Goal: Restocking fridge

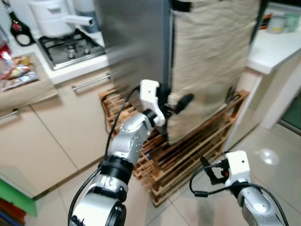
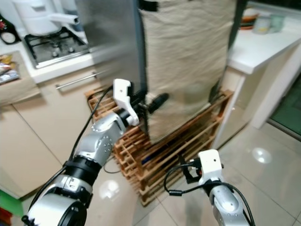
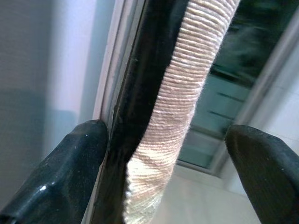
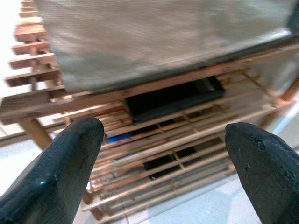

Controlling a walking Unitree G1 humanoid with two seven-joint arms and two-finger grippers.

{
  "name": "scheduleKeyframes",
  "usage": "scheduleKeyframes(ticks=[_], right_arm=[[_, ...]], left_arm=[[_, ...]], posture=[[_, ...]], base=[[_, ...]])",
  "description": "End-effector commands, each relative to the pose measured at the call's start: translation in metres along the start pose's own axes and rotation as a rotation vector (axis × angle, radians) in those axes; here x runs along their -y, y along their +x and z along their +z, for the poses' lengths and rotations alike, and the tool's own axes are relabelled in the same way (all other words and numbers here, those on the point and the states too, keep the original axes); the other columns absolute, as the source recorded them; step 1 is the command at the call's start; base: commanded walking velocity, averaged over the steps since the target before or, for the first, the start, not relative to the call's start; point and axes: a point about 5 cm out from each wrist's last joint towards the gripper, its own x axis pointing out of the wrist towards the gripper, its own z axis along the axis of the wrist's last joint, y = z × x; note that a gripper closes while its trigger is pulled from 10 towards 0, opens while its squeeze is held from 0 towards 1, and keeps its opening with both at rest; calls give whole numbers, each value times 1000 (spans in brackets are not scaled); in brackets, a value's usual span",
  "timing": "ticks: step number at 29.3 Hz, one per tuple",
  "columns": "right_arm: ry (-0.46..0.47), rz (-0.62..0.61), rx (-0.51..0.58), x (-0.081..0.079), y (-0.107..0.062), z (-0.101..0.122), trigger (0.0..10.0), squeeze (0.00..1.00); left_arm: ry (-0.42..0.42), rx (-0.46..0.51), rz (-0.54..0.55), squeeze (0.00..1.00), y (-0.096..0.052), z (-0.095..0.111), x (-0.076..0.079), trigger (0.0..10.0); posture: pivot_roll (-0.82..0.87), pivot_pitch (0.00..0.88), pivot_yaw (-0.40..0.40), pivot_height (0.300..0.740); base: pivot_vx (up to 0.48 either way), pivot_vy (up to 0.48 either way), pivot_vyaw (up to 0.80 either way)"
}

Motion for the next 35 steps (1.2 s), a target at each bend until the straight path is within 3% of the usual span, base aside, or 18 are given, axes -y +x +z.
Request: scheduleKeyframes(ticks=[1, 3, 5, 9, 12, 13, 14, 15, 16, 17, 18, 19, 21, 23, 28, 30, 33, 35], right_arm=[[10, 2, -75, 2, -9, -16, 10000, 0], [3, 16, -139, 2, -17, -29, 10000, 0], [4, 19, -156, 2, -19, -32, 10000, 0], [5, 19, -199, 1, -26, -42, 10000, 0], [12, 38, -286, -3, -37, -59, 10000, 0], [12, 38, -286, -3, -37, -59, 10000, 0], [16, 43, -307, -4, -40, -63, 10000, 0], [35, 50, -326, -5, -41, -67, 10000, 0], [35, 50, -326, -5, -41, -67, 10000, 0], [46, 49, -322, -4, -39, -67, 10000, 0], [46, 49, -322, -4, -39, -67, 10000, 0], [63, 62, -310, -5, -35, -64, 10000, 0], [68, 73, -306, -5, -33, -63, 10000, 0], [79, 168, -286, -11, -27, -56, 10000, 0], [200, 392, -228, -28, -9, -27, 10000, 0], [240, 498, -257, -34, -7, -22, 10000, 0], [252, 531, -275, -33, -7, -21, 10000, 0], [299, 628, -382, -39, -8, -30, 10000, 0]], left_arm=[[-47, 66, -308, 0, 50, 17, 74, 10000], [-92, 65, -410, 0, 58, 15, 99, 10000], [-103, 68, -434, 0, 60, 15, 104, 10000], [-105, 83, -441, 0, 58, 18, 102, 10000], [-71, 108, -382, 0, 40, 26, 76, 10000], [-71, 108, -382, 0, 40, 26, 76, 10000], [-56, 116, -363, 0, 33, 29, 69, 10000], [15, 113, -259, 0, 8, 34, 38, 10000], [15, 113, -259, 0, 8, 34, 38, 10000], [36, 106, -195, 0, -7, 36, 21, 10000], [36, 106, -195, 0, -7, 36, 21, 10000], [58, 102, -101, 0, -31, 42, -3, 10000], [61, 105, -73, 0, -40, 45, -10, 10000], [78, 98, -28, 0, -73, 56, -27, 10000], [143, 39, -26, 0, -123, 72, -33, 10000], [159, 9, -12, 0, -136, 74, -33, 10000], [156, -1, -12, 0, -140, 74, -33, 10000], [128, -50, 29, 0, -150, 67, -39, 10000]], posture=[[-294, 0, 137, 740], [-310, 0, 146, 740], [-312, 0, 147, 740], [-316, 0, 149, 740], [-310, 0, 146, 740], [-310, 0, 146, 740], [-310, 0, 146, 740], [-290, 0, 145, 740], [-290, 0, 145, 740], [-286, 0, 144, 740], [-286, 0, 144, 740], [-273, 0, 142, 740], [-269, 0, 140, 740], [-247, 0, 128, 740], [-195, 0, 89, 740], [-180, 0, 78, 740], [-180, 0, 78, 740], [-163, 0, 69, 740]], base=[[0, 0, 0], [0, 0, 0], [0, 0, 0], [0, 0, 0], [0, 0, 0], [0, 0, 0], [0, 0, 0], [0, 0, 0], [0, 0, 0], [0, 0, 0], [0, 0, 0], [0, 0, 0], [0, 0, 0], [0, 0, 0], [0, 0, 0], [0, 0, 0], [0, 0, 0], [0, 0, 0]])
